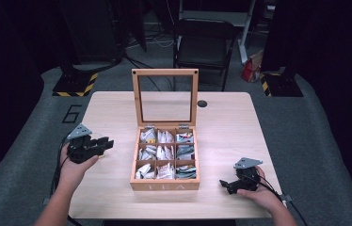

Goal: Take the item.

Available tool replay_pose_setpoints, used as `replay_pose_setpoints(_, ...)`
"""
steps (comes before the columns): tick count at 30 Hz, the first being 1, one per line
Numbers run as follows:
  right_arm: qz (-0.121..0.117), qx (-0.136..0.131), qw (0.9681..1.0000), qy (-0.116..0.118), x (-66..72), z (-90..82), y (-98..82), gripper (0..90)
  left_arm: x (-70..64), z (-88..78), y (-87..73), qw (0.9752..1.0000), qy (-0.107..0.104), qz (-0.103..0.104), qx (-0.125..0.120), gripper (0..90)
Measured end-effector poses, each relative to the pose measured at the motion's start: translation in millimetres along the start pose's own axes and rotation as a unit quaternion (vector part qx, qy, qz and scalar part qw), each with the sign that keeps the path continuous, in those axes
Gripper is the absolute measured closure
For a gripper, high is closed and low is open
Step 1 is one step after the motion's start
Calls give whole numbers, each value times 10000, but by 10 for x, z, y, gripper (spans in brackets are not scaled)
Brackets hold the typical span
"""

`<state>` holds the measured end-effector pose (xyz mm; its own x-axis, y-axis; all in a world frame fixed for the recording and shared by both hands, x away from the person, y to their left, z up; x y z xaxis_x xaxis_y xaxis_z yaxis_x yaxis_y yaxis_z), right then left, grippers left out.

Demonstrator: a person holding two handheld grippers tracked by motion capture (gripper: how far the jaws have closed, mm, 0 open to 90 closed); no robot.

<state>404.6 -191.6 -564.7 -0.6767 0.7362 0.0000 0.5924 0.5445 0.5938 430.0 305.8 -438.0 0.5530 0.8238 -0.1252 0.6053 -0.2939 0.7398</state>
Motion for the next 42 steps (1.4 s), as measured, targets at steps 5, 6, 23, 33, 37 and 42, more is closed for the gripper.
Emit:
replay_pose_setpoints(5,2,-1,10000,-4,0,0,0,0,-41,34,-33,10000,-55,25,51,660)
replay_pose_setpoints(6,-1,-10,10000,6,0,1,1,0,-52,35,-42,9999,-86,43,96,660)
replay_pose_setpoints(23,-38,13,10000,21,-3,0,1,0,-180,141,-231,9995,-188,118,214,655)
replay_pose_setpoints(33,-31,-13,10000,0,-4,2,2,0,-233,244,-394,9993,-232,88,272,642)
replay_pose_setpoints(37,-7,10,10000,19,1,0,0,0,-248,286,-446,9993,-218,98,278,633)
replay_pose_setpoints(42,-36,10,10000,29,-3,2,1,0,-252,332,-501,9993,-253,30,273,619)
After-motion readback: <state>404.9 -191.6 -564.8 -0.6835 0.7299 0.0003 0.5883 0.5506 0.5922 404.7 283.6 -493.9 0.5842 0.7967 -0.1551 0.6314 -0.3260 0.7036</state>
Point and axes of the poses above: each handheld gripper's, and its own axes: z roughly forward along the jaws, y roughly out of its top, x roughly to its left, the point moved 5 cm from there along z, roughly forward along the jaws, and after that the axes turned 9 degrees about x, right-handed, at the moved point
